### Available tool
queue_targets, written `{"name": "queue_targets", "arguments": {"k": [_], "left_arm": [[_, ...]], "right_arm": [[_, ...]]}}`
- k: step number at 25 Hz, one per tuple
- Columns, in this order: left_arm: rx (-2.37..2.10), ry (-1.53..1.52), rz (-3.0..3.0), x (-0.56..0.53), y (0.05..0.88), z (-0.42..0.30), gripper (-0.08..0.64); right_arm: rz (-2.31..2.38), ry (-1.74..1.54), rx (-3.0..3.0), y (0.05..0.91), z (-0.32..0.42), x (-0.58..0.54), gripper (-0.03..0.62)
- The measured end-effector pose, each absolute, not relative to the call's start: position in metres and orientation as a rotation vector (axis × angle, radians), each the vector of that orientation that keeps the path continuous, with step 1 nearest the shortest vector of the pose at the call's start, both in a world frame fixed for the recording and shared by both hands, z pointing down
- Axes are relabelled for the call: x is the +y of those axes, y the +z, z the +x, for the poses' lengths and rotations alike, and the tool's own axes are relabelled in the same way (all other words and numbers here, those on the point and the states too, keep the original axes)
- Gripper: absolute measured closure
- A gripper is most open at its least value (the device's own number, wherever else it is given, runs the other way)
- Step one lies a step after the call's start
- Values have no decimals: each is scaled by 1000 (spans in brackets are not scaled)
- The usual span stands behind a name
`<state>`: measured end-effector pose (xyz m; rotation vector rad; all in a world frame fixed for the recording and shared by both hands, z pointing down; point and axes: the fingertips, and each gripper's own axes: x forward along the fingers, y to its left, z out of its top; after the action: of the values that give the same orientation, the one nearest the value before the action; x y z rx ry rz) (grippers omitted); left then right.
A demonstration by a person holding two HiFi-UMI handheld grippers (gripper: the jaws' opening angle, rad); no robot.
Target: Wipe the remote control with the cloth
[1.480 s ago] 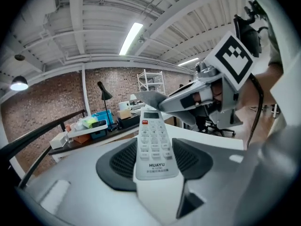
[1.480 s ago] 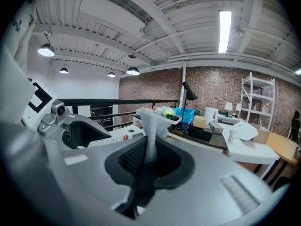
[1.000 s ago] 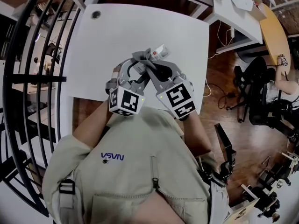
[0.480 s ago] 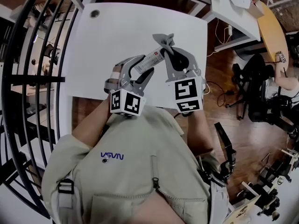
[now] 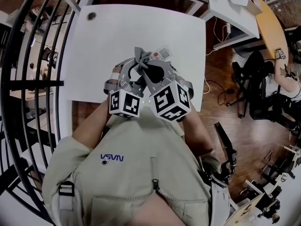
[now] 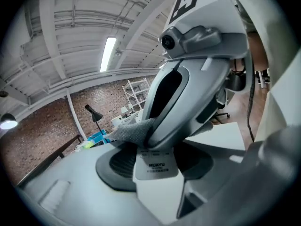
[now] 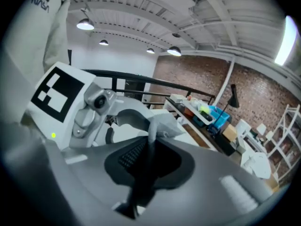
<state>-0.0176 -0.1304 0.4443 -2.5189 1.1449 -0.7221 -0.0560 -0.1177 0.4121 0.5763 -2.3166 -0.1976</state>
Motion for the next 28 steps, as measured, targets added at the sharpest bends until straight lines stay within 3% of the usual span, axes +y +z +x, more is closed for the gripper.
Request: {"name": "queue_targets", "arguments": {"k": [9, 19, 28], "left_arm": [[994, -747, -2554, -120, 456, -14, 318], [1110, -554, -2804, -140, 433, -33, 318], [1132, -387, -2990, -146, 422, -33, 318]], "right_arm": [[183, -152, -2298, 427, -63, -93, 558], [798, -158, -2258, 396, 4, -162, 557], [528, -187, -2425, 396, -33, -119, 558]]}}
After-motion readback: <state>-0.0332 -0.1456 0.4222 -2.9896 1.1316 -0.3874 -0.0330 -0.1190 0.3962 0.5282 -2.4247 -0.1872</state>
